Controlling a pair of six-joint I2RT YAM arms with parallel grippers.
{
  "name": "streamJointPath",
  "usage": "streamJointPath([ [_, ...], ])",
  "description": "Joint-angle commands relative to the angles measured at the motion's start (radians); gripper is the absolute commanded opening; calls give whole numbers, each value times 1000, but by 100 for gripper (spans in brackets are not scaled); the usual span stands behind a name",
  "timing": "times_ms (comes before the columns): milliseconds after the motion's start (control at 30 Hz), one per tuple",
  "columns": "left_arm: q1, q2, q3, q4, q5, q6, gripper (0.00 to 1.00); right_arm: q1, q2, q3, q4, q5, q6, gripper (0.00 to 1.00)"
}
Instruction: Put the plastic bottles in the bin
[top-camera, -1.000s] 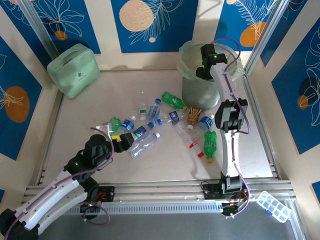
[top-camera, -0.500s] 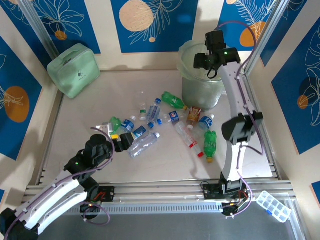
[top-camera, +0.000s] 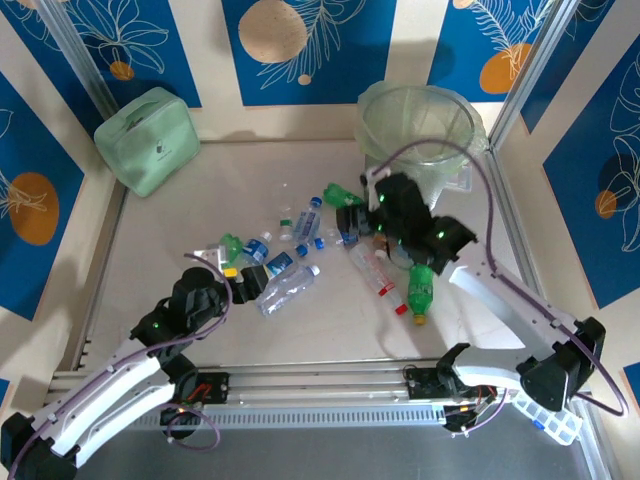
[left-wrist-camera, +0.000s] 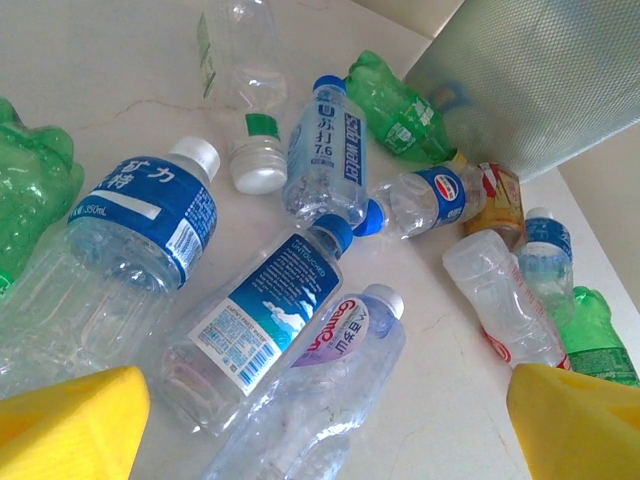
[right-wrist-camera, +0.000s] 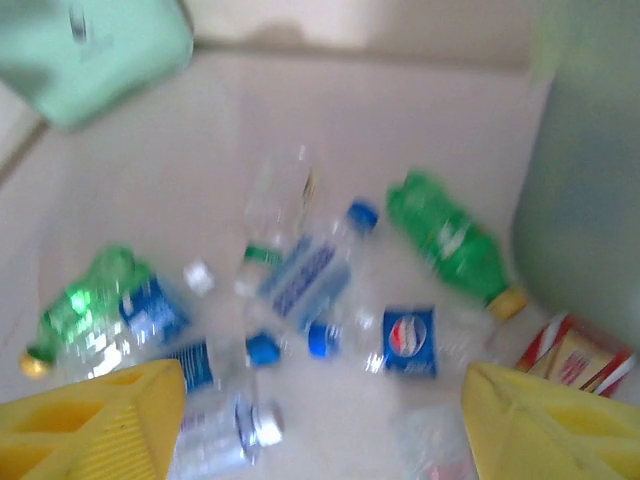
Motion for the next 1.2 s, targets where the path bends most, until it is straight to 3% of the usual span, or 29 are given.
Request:
streamJointPath([
  [0,3,30,37,-32,4,4,91,16,-42,-189,242,-46,52,73],
  [233,3,140,225,-305,-68,8,93,38,24,-352,469,-14,55,71],
  [333,5,185,289,-447,-156,-123,97,55,64,-317,443,3,50,71],
  [533,67,477,553,-632,-206,-71,99,57,82,-330,456,-14,58,71],
  [733,253,552,514,-388,6,97,97,53,80,-328,444,-6,53,71],
  [800,279,553,504,-339,-57,119,95,42,89,-330,440,-10,57,71],
  [933,371,633,491,-266,-6,147,94,8,104,-313,412,-53,76,71],
  [1167,423,802,506,-230,51,153,98,-6,90,-318,411,-77,88,71],
])
